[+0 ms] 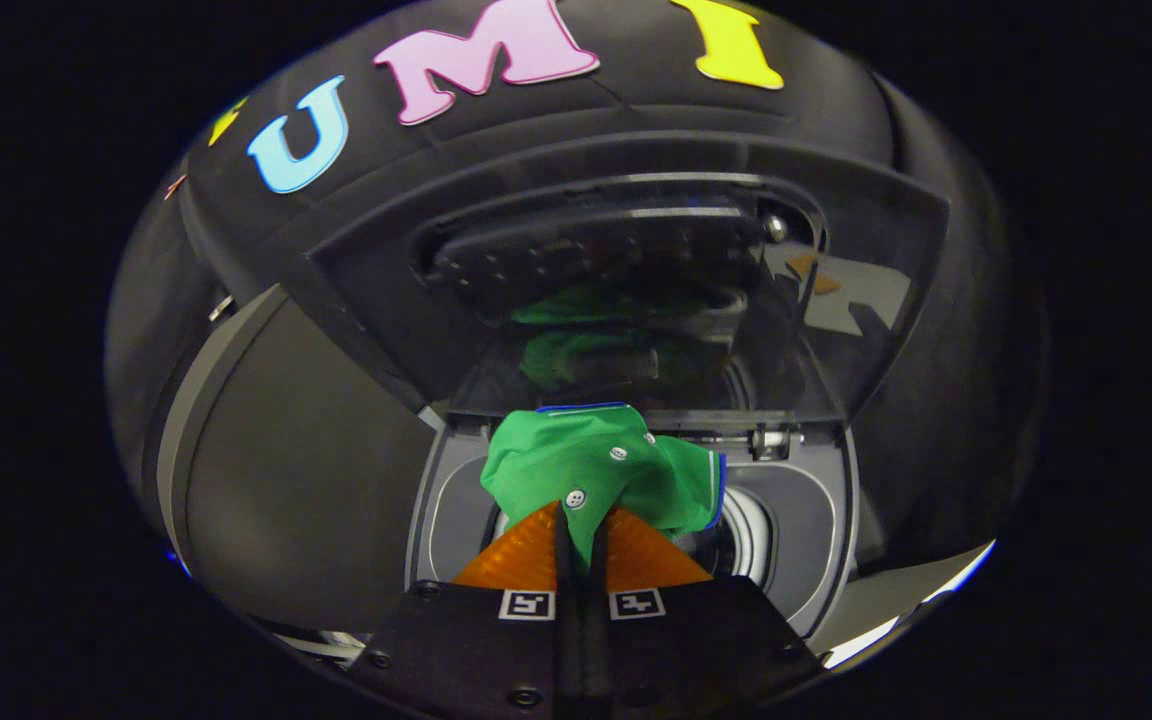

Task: Put the clothes into the washing machine and then close the washing machine lid.

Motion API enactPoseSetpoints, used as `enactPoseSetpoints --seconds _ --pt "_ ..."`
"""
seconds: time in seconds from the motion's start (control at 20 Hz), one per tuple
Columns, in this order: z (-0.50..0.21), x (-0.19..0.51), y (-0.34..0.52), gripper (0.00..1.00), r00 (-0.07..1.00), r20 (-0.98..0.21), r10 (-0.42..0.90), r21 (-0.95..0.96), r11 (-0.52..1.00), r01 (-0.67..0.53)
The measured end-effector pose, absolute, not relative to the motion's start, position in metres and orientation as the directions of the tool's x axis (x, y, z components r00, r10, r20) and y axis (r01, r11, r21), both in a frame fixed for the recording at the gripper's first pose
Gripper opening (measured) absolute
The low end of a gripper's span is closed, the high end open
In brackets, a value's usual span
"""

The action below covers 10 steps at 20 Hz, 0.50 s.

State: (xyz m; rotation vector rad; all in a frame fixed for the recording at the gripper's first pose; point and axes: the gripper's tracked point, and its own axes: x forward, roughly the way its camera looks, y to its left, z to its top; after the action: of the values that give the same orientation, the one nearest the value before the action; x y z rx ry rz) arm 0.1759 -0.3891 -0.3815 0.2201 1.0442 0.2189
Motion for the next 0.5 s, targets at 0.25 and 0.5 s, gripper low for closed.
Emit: enactPoseSetpoints --seconds 0.25,0.5 --pt "-0.424 0.153 -0.388 0.05 0.444 -0.852 0.277 0.267 0.96 -0.087" --pt "-0.463 0.15 -0.387 0.05 0.396 -0.887 0.237 0.221 0.971 -0.086"
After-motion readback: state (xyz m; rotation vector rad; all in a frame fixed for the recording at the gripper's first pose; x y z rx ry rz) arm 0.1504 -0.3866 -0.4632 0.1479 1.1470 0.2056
